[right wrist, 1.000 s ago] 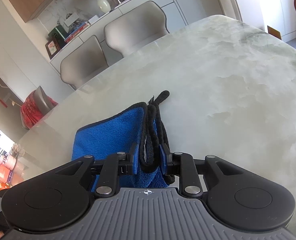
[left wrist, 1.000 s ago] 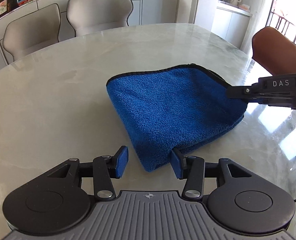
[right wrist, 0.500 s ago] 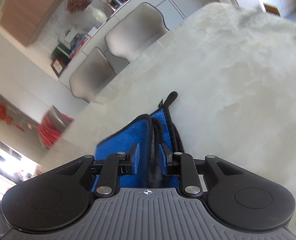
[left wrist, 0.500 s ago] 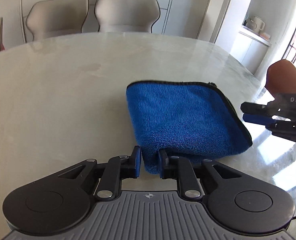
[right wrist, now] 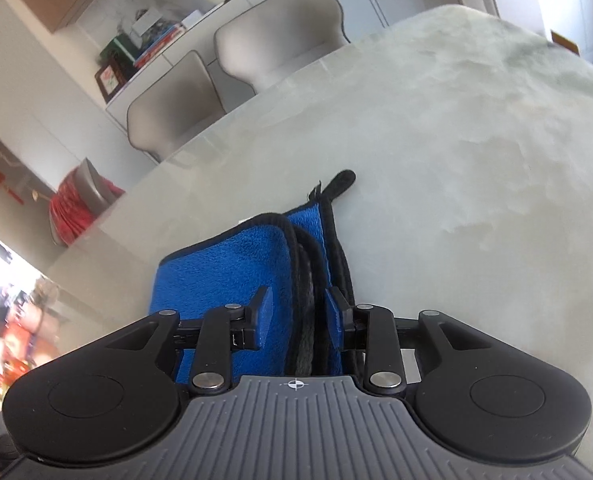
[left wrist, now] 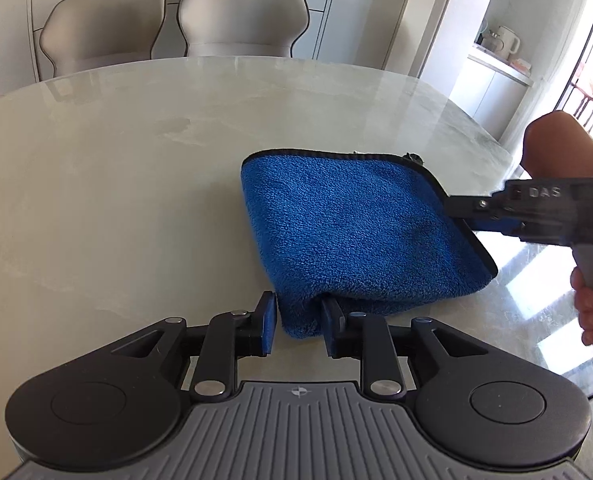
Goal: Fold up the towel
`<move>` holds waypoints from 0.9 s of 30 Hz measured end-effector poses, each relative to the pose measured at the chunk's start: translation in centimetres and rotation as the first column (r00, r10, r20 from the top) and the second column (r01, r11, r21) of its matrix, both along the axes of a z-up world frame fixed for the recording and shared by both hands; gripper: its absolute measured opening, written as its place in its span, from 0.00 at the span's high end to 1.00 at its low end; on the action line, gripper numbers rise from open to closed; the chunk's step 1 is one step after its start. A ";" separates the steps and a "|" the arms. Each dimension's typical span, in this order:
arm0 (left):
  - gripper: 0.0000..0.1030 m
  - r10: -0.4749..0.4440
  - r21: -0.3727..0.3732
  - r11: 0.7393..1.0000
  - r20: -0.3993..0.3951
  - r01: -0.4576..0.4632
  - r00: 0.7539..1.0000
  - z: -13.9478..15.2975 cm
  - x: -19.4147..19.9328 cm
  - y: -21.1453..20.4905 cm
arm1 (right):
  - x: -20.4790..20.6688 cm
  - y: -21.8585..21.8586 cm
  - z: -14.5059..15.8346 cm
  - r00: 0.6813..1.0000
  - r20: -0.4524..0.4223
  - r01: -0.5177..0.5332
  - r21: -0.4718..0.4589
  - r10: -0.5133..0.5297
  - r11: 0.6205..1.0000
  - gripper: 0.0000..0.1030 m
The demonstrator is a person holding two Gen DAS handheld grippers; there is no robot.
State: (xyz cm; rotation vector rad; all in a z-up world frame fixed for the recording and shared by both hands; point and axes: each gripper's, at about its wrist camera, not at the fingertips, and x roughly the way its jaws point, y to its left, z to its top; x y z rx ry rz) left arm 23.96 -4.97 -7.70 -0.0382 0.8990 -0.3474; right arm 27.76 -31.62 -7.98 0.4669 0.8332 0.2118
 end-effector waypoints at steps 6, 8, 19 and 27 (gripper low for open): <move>0.74 0.010 -0.004 1.000 -0.004 -0.010 1.000 0.1 0.0 0.3 | 1.4 0.2 0.3 0.994 0.057 -0.096 0.001 0.096 0.995 0.71; 0.72 0.011 -0.009 1.000 -0.003 -0.011 1.000 0.2 -0.1 0.4 | 1.5 0.3 0.5 0.990 0.073 -0.120 0.002 0.119 0.993 0.80; 0.64 -0.032 -0.092 0.995 0.040 0.035 0.999 2.9 0.5 1.5 | 2.9 -0.8 1.9 0.985 0.085 -0.145 -0.046 0.148 0.988 0.91; 0.56 -0.046 -0.142 0.988 0.067 0.055 0.997 4.5 1.9 1.7 | 3.5 -1.5 0.0 0.993 -0.005 -0.115 0.024 0.115 0.993 0.91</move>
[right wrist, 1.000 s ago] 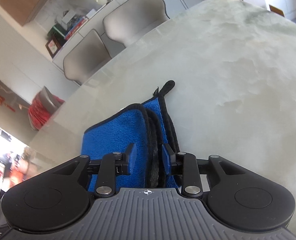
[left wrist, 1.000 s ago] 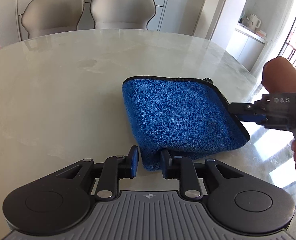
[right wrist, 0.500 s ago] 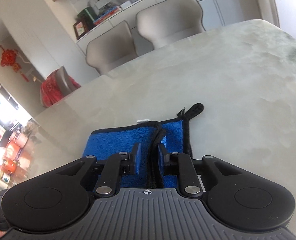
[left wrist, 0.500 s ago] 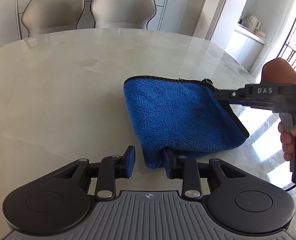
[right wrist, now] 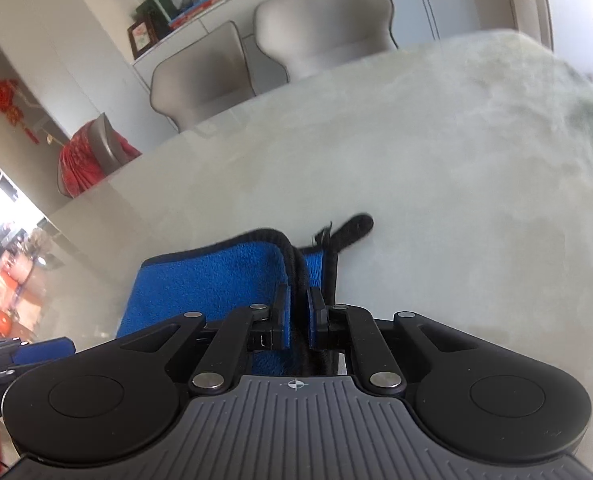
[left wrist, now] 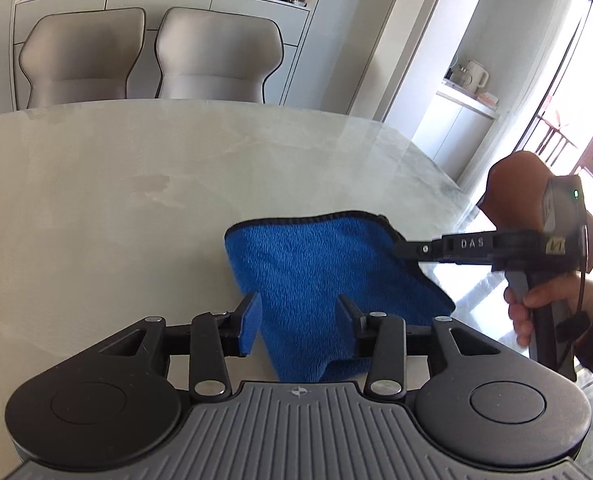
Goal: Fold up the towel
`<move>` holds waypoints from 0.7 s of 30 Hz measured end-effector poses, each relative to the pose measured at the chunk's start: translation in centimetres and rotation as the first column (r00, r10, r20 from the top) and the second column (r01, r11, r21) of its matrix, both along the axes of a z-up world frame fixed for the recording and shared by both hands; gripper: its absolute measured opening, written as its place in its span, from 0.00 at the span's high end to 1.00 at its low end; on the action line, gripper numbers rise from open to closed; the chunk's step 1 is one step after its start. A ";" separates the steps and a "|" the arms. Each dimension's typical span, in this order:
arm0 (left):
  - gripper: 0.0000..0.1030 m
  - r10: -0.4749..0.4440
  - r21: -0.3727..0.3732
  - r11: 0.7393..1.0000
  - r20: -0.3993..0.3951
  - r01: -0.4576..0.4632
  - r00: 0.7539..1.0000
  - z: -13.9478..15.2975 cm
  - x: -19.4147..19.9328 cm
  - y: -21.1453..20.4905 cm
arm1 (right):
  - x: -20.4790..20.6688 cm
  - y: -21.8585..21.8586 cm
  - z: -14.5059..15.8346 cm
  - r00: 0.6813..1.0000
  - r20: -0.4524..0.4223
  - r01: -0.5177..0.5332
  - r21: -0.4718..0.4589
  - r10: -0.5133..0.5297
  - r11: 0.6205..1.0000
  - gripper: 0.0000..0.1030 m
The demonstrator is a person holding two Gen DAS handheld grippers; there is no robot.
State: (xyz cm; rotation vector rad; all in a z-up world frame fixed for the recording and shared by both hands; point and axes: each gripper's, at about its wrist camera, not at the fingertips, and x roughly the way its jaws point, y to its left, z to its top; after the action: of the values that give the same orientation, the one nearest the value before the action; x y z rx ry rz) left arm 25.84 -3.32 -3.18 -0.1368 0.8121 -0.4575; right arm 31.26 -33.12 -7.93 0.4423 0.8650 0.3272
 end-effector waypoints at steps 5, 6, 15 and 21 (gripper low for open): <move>0.56 -0.059 -0.001 0.998 -0.008 0.059 0.998 -0.2 0.8 -1.9 | -0.6 -0.5 0.3 1.000 -0.006 0.027 0.088 -0.026 0.996 0.91; 0.55 -0.082 -0.004 0.997 -0.014 0.082 0.997 -0.4 0.9 -2.4 | -0.7 -0.6 0.3 1.000 -0.012 0.030 0.107 -0.029 0.994 0.91; 0.56 -0.126 0.136 0.980 -0.149 0.146 0.981 -2.6 0.8 -3.7 | -0.8 -1.2 -0.4 0.996 -0.074 0.067 0.190 -0.054 0.979 0.90; 0.56 -0.119 0.154 0.977 -0.165 0.145 0.979 -2.8 1.1 -2.6 | -0.6 -0.7 -0.9 0.996 -0.085 0.038 0.091 -0.031 0.995 0.87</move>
State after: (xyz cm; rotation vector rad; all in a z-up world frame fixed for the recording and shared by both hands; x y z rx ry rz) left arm 26.97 -5.88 -5.97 0.0366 1.0124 -0.5074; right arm 30.66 -33.78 -8.82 0.5591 0.9250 0.3195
